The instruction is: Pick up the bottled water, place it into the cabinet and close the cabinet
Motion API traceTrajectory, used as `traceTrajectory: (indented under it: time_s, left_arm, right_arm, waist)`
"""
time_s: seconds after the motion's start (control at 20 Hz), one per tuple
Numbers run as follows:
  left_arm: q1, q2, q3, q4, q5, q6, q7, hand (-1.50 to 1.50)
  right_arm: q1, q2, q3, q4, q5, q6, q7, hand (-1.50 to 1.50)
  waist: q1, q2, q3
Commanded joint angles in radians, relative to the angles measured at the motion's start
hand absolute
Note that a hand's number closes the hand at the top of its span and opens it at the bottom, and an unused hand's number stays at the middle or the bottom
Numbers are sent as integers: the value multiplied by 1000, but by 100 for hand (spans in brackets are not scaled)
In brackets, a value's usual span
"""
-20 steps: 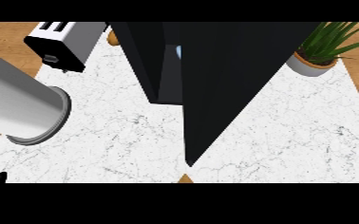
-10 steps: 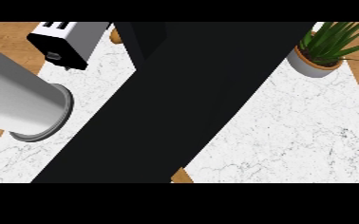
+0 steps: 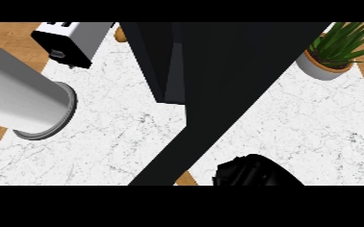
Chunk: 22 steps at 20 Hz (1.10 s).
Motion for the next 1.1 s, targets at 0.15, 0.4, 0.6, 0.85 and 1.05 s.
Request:
traceTrajectory:
  time_s: [0.15,0.4,0.6,0.85,1.05]
  left_arm:
    - [26,0,90,22,89,-66,-10,-150]
    - [144,-20,178,5,127,-172,-22,-150]
    - [158,-34,231,-33,180,-156,28,-150]
    - [155,-45,292,76,199,-284,21,-150]
    - [113,-31,255,74,207,-274,57,-150]
  right_arm:
    - [-450,88,-176,287,-174,-191,106,150]
    - [-638,43,-357,543,-239,-61,82,150]
    - [-785,63,-366,716,-231,-28,53,150]
    - [-827,89,-336,839,-187,-5,-20,150]
    - [-931,89,-366,888,-252,-34,36,150]
  waist:
    - [-9,-2,1]
    - [-23,-8,3]
    - [-43,-8,3]
    - [-44,-9,2]
    - [-44,-4,1]
